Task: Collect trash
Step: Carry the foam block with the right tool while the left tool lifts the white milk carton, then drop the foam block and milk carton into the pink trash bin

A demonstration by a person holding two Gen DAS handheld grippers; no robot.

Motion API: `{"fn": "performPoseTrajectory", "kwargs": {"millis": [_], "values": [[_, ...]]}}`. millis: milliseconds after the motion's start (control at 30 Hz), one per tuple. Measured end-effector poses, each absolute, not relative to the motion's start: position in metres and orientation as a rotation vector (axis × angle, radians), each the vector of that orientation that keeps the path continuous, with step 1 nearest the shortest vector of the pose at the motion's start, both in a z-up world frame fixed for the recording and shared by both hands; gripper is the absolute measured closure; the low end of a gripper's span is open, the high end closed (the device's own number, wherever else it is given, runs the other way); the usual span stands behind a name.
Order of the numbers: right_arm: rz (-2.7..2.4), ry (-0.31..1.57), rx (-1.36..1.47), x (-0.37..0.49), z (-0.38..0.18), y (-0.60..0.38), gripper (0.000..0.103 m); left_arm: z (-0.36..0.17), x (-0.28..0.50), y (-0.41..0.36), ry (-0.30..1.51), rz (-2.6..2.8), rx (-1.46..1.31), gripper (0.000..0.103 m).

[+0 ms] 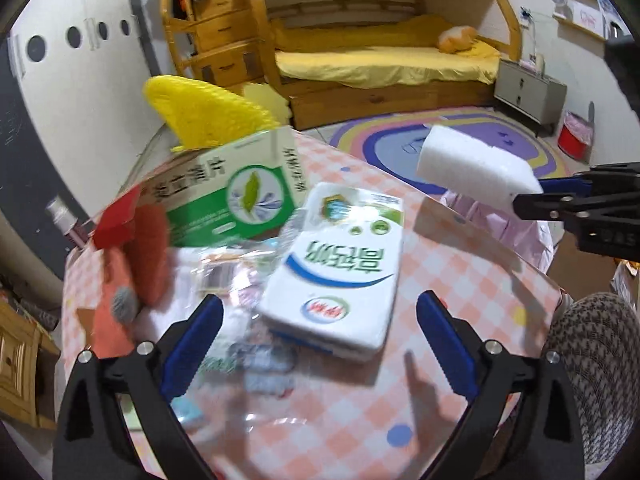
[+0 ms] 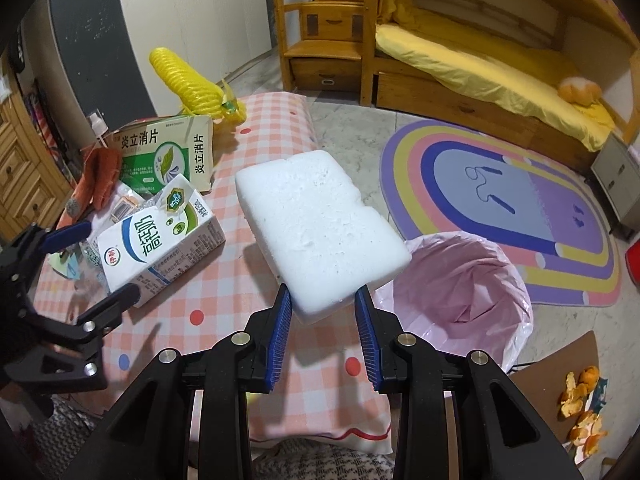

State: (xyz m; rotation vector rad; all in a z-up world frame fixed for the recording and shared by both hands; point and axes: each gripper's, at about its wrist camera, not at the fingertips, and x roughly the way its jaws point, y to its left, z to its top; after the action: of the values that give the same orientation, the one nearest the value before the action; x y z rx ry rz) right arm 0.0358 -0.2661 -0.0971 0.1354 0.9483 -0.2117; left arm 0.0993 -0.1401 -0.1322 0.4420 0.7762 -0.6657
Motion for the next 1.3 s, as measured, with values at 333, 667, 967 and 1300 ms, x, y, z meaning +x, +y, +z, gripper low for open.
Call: {"fn": "performPoseTrajectory", "kwargs": {"millis": [333,667,967,1300], "values": [[-0.21,0.907,0.212,0.011,-0.092,-0.289,0.071,-0.125,0.094,-0.14,0.813,-0.65,0.392,0.034],[-0.445,0.861,0.299,-0.044,-0.092,-0.367,0.071,-0.096,0.052,-0.231,0.717,-0.753,0.363,0.034],[-0.598,0.954,0.372,-0.054,-0.14,-0.434,0.071,-0.117,0.048,-0.332,0.744,-0.889,0.42,0.033],[-0.604,0.973,0.424,-0.045,-0.168,-0.458,0.046,-0.121,0.061,-0.362,0.761,-0.917,0.399,0.019]]}}
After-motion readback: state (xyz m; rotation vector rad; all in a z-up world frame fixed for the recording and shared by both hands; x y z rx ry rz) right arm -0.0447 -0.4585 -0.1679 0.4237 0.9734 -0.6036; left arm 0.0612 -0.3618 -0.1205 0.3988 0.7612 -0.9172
